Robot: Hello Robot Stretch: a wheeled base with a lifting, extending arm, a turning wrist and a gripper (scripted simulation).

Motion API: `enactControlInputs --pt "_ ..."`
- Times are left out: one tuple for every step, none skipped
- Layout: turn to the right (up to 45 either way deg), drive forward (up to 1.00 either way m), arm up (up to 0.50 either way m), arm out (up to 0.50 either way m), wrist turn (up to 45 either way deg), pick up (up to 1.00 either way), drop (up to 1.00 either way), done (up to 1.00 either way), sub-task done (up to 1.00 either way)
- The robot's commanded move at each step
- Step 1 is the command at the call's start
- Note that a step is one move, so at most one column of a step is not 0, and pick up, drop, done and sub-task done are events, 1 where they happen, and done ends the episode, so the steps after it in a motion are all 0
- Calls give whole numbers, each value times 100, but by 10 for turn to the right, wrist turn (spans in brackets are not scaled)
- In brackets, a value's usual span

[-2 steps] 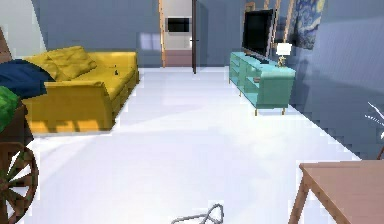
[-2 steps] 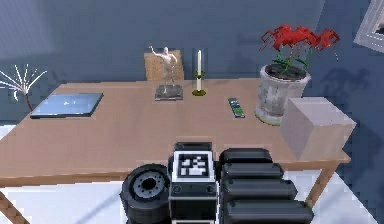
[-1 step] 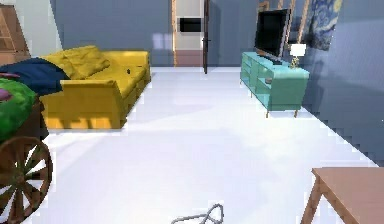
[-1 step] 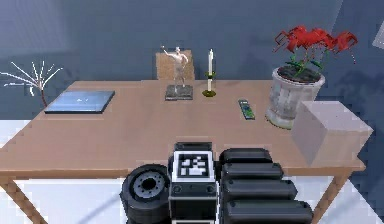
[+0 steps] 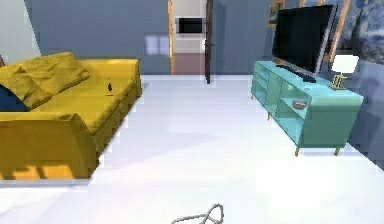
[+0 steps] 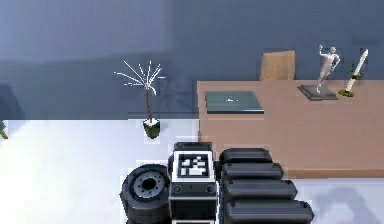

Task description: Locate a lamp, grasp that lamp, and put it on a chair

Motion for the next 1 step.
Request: enactControlInputs --pt "0 100 0 0 0 0 0 0 0"
